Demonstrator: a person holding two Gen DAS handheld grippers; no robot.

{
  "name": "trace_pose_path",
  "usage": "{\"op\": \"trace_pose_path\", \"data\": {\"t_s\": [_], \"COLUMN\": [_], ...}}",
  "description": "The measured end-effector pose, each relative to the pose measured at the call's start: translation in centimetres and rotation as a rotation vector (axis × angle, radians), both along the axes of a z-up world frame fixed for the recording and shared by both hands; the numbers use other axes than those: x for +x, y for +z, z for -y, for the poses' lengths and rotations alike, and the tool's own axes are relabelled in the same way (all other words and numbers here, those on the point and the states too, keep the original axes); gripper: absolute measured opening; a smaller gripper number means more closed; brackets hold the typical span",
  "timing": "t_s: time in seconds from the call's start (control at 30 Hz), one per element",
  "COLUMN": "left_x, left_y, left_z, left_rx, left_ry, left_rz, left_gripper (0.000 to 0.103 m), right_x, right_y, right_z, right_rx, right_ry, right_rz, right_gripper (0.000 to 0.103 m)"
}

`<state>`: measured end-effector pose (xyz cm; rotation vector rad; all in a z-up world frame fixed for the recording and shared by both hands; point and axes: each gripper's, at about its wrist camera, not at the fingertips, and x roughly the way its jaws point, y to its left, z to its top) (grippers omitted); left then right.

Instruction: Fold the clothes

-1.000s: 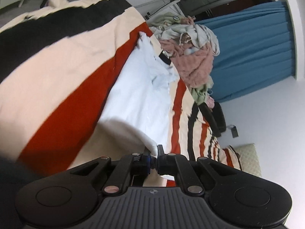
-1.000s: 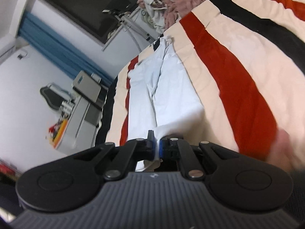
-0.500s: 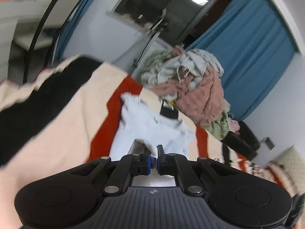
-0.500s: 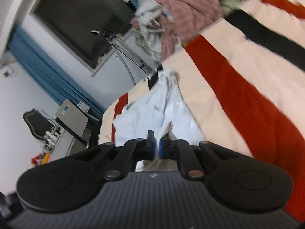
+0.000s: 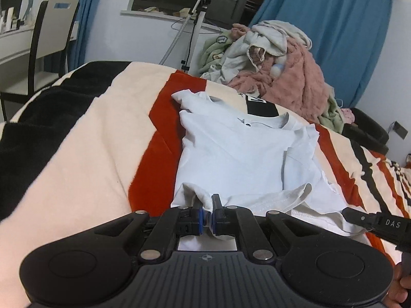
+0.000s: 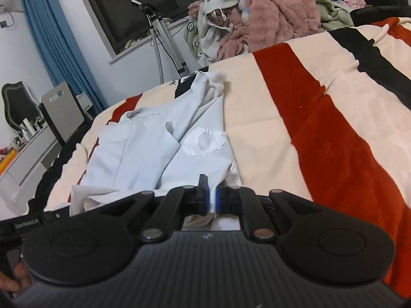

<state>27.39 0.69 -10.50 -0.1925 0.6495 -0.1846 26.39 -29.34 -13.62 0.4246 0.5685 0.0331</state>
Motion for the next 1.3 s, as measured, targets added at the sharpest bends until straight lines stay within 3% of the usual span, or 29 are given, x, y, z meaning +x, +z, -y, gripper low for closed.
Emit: {"op": "trace_pose_path", "data": {"t_s": [0.07, 0.1, 0.13, 0.17, 0.2, 0.23, 0.27, 0.43, 0.53, 0.8, 1.0, 1.2, 1.3], "left_x": [-0.4, -0.7, -1.2, -1.8, -2.4, -3.0, -3.6, -7.7, -10.8, -16.5, -17.6, -18.4, -17.5], "left_y": [0.5, 0.8, 1.5, 2.3, 3.1, 3.9, 4.7, 8.4, 9.8, 10.5, 8.7, 6.8, 4.8], "left_z": [0.0, 0.0, 0.0, 0.0, 0.0, 0.0, 0.0, 0.4, 0.9, 0.8, -0.1, -1.1, -2.2], "left_rx": [0.011, 0.015, 0.019, 0.02, 0.021, 0.023, 0.024, 0.058, 0.095, 0.06, -0.085, -0.238, -0.358], "left_ry": [-0.004, -0.001, 0.001, -0.001, -0.003, -0.007, -0.01, -0.017, -0.032, -0.051, -0.031, -0.01, 0.011], "left_rz": [0.01, 0.017, 0.027, 0.04, 0.052, 0.066, 0.082, 0.18, 0.223, 0.224, 0.121, 0.009, -0.097], "left_gripper": [0.011, 0.019, 0.035, 0.043, 0.053, 0.059, 0.062, 0.083, 0.085, 0.085, 0.085, 0.088, 0.088], "right_x": [-0.3, -0.6, -0.8, -1.1, -1.7, -2.4, -3.1, -6.9, -9.5, -15.9, -18.6, -18.6, -18.0], "right_y": [0.6, 1.0, 1.3, 1.7, 2.1, 2.7, 3.2, 5.7, 7.1, 8.9, 9.0, 8.1, 7.4], "right_z": [-0.5, -0.7, -0.9, -1.1, -1.2, -1.4, -1.5, -2.7, -3.1, -4.1, -3.9, -3.5, -2.8], "right_rx": [-0.049, -0.066, -0.077, -0.088, -0.094, -0.097, -0.1, -0.147, -0.169, -0.218, -0.204, -0.183, -0.099], "right_ry": [0.013, 0.016, 0.017, 0.017, 0.015, 0.011, 0.007, 0.015, 0.022, 0.018, 0.004, -0.023, -0.038], "right_rz": [0.01, 0.012, 0.011, 0.01, 0.022, 0.043, 0.063, 0.121, 0.168, 0.239, 0.257, 0.204, 0.153], "right_gripper": [0.01, 0.013, 0.016, 0.036, 0.069, 0.083, 0.089, 0.088, 0.088, 0.088, 0.088, 0.088, 0.088]}}
